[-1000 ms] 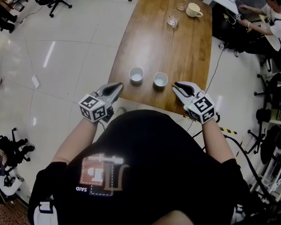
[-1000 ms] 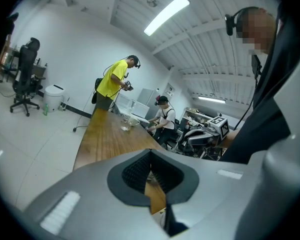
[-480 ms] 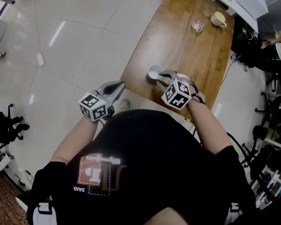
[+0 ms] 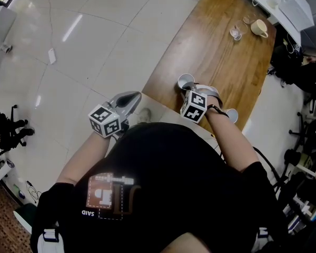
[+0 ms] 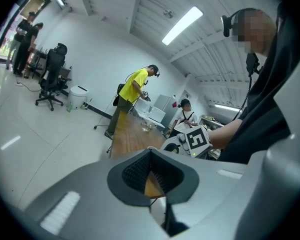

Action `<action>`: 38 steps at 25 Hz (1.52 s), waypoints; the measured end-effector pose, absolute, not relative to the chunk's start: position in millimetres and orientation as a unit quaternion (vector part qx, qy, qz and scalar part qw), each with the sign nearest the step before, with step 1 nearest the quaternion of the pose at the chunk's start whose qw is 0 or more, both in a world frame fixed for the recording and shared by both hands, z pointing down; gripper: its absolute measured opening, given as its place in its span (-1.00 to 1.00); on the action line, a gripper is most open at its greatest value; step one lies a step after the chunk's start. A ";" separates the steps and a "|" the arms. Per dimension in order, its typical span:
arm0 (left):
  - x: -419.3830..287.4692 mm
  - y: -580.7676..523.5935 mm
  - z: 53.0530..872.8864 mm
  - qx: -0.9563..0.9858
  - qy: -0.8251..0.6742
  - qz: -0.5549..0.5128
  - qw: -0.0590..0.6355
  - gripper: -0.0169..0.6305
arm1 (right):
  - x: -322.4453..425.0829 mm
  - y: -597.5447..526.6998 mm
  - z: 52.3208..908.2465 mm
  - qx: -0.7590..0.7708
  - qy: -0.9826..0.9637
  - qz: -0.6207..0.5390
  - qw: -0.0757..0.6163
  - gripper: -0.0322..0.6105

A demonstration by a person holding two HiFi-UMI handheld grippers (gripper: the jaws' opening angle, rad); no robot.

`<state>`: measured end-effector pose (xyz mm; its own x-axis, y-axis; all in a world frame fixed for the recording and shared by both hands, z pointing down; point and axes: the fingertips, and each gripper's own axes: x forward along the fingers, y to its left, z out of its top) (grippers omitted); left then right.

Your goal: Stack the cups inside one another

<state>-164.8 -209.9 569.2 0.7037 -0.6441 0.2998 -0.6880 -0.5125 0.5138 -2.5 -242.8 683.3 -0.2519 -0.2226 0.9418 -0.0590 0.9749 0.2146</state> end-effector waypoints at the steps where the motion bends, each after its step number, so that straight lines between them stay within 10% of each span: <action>1: -164.7 -209.2 569.2 0.869 -0.383 0.035 0.311 -0.94 | -3.5 -242.9 682.1 0.093 -0.790 -0.066 0.603 -0.78; 19: -70.0 -222.9 544.8 0.914 -0.283 0.037 0.287 -0.94 | 124.5 -197.8 519.3 0.248 -0.836 -0.002 0.489 -0.82; 38: 3.0 -215.7 541.7 0.928 -0.232 0.069 0.283 -0.94 | 245.0 -141.0 634.0 0.283 -0.774 0.079 0.561 -0.81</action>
<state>3.0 -215.7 541.7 0.8826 -0.3919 0.2598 -0.4702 -0.7322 0.4928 245.0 -141.0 634.0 -0.2098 -0.3487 0.9135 -0.5266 0.8275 0.1949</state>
